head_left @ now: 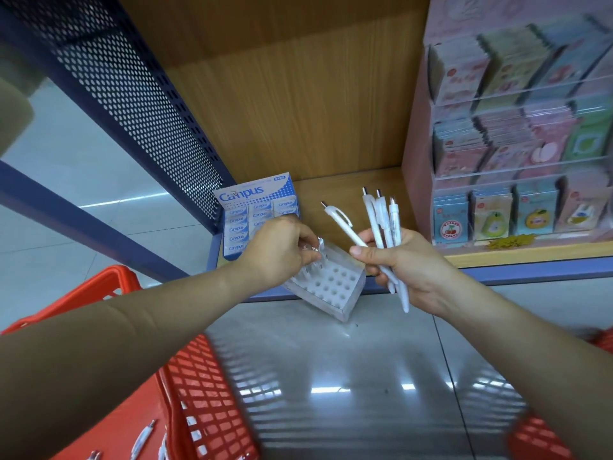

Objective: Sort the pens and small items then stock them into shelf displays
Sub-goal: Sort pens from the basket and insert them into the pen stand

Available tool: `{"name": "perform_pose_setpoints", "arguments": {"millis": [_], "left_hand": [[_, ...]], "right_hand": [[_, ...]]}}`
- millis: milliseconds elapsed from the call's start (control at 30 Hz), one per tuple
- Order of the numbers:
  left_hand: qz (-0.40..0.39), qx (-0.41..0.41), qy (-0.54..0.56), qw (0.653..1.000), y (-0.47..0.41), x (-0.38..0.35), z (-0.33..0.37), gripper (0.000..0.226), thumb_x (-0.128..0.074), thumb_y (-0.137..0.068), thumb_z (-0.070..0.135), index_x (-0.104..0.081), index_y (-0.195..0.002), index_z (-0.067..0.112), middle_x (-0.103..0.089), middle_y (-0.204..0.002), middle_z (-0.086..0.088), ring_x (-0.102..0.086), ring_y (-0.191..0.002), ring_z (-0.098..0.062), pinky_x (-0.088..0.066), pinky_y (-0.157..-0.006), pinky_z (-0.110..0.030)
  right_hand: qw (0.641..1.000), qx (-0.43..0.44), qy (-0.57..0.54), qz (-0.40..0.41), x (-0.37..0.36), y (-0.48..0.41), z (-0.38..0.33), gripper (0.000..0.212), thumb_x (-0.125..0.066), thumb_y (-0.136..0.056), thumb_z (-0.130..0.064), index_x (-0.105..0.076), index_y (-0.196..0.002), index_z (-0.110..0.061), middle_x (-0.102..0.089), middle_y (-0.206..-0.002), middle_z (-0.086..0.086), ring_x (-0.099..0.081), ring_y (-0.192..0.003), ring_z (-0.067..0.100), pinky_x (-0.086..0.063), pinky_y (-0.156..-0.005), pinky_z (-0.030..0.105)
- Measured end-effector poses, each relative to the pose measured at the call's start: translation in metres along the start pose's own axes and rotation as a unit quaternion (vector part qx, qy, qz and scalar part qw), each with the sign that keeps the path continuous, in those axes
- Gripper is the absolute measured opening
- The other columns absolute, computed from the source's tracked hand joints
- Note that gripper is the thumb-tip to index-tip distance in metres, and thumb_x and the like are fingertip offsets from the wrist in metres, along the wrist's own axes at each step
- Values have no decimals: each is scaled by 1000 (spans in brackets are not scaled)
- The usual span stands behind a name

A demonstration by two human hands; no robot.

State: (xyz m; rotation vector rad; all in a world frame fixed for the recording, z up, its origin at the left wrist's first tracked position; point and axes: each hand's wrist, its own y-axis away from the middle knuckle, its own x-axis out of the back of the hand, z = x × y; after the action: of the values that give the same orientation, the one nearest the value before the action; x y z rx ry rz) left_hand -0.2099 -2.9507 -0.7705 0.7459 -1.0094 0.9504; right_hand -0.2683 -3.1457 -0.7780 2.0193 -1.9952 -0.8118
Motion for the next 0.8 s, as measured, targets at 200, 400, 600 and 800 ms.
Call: {"name": "perform_pose_setpoints", "arguments": {"millis": [200,400,600,800], "left_hand": [[-67,167,407,896,-1,40,23,25,-70,-84,26,-68,-99,5,-64,-74,-6,-55,-58,-13,-49,-56,-22],[-71,170,429,884,1,48,25,16,-64,-88,13,-67,-94,-2,-66,-72,-12,-61,-57,-13,-55,-58,-22],[-5,164,407,898,1,58,13,8,-65,-86,1,-67,-94,3,-69,-81,-17,-67,-65,-16,-59,-67,-25],[34,142,281,949,-1,60,7,11,-69,-83,1,-68,-81,11,-67,-70,-7,-66,-58,-13,-60,-68,-30]], "right_hand": [[993,61,100,-3,-4,3,0,26,-80,-72,0,-62,-84,-14,-56,-54,-6,-48,-48,8,-39,-45,20],[988,88,129,-12,-8,6,-1,20,-80,-76,-15,-61,-83,-15,-51,-57,-3,-43,-48,8,-36,-42,19],[995,13,100,26,3,-1,-5,13,-63,-93,-23,-60,-94,-11,-60,-73,7,-36,-48,10,-27,-40,20],[992,-25,43,112,9,-8,-3,17,-50,-94,-6,-61,-107,-2,-54,-78,7,-40,-53,13,-31,-43,22]]}}
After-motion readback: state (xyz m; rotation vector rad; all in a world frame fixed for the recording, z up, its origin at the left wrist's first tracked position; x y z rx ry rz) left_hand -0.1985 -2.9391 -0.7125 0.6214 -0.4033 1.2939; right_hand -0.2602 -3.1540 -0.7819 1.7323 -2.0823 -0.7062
